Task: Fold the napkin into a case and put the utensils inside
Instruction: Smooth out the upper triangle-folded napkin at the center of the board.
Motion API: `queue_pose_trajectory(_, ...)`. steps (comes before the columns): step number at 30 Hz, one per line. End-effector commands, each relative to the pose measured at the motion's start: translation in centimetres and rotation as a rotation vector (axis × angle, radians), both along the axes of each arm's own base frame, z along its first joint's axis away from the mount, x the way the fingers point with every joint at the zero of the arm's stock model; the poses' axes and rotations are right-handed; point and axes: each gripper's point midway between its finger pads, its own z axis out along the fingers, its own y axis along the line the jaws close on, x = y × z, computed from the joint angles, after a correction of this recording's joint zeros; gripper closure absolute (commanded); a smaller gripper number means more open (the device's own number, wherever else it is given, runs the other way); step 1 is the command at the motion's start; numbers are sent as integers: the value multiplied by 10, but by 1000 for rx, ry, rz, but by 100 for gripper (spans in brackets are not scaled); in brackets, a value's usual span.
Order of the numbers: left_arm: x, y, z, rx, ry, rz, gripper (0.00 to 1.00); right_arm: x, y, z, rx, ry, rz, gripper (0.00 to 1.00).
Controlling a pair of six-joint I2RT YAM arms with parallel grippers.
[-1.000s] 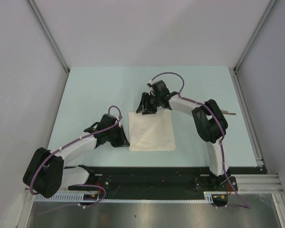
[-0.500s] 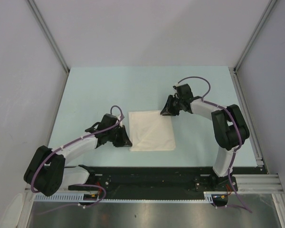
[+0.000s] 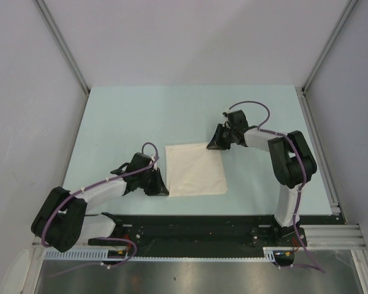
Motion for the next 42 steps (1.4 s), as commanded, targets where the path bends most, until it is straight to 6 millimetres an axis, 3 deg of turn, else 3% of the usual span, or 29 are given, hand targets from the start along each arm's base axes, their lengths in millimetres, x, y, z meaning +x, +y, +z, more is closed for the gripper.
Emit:
queue_pose_trajectory(1, 1, -1, -4, 3, -10, -4, 86, 19, 6, 4, 31, -43, 8, 85)
queue_pose_trajectory(7, 5, 3, -1, 30, -31, 5, 85, 30, 8, -4, 45, -36, 19, 86)
queue_pose_trajectory(9, 7, 8, 7, 58, -50, 15, 84, 31, 9, -2, 51, -40, 22, 86)
queue_pose_trajectory(12, 21, 10, 38, 70, -134, 34, 79, 33, 11, 4, 64, -51, 35, 86)
queue_pose_trajectory(17, 54, 1, 87, 36, -251, 46, 63, 34, 14, 15, 77, -53, 51, 86)
queue_pose_trajectory(21, 91, -13, 106, 32, -294, 29, 62, 27, 9, 36, 71, -69, 31, 84)
queue_pose_trajectory(22, 111, -16, 110, 66, -308, 31, 63, 24, 8, 39, 67, -74, 25, 84)
queue_pose_trajectory(24, 125, -17, 106, 120, -291, 24, 66, 11, 8, 49, 71, -81, 30, 83)
queue_pose_trajectory(25, 143, -18, 105, 161, -295, 18, 66, 6, 7, 51, 67, -85, 31, 82)
queue_pose_trajectory(27, 155, -15, 98, 219, -279, 3, 66, -13, 6, 48, 41, -70, 49, 81)
queue_pose_trajectory(28, 169, -18, 106, 237, -307, -16, 66, -17, 3, 57, 31, -95, 42, 81)
queue_pose_trajectory(29, 173, -14, 86, 285, -256, -31, 65, -24, 2, 59, 22, -98, 51, 80)
queue_pose_trajectory(31, 188, -16, 86, 302, -254, -66, 64, -41, 0, 62, 11, -108, 63, 80)
queue_pose_trajectory(32, 190, -14, 73, 322, -221, -84, 64, -46, -1, 63, 9, -112, 70, 80)
queue_pose_trajectory(37, 211, -13, 67, 352, -251, -152, 64, -71, -9, 67, 10, -121, 80, 79)
queue_pose_trajectory(42, 218, -9, 54, 391, -244, -176, 64, -76, -11, 75, 21, -143, 83, 79)
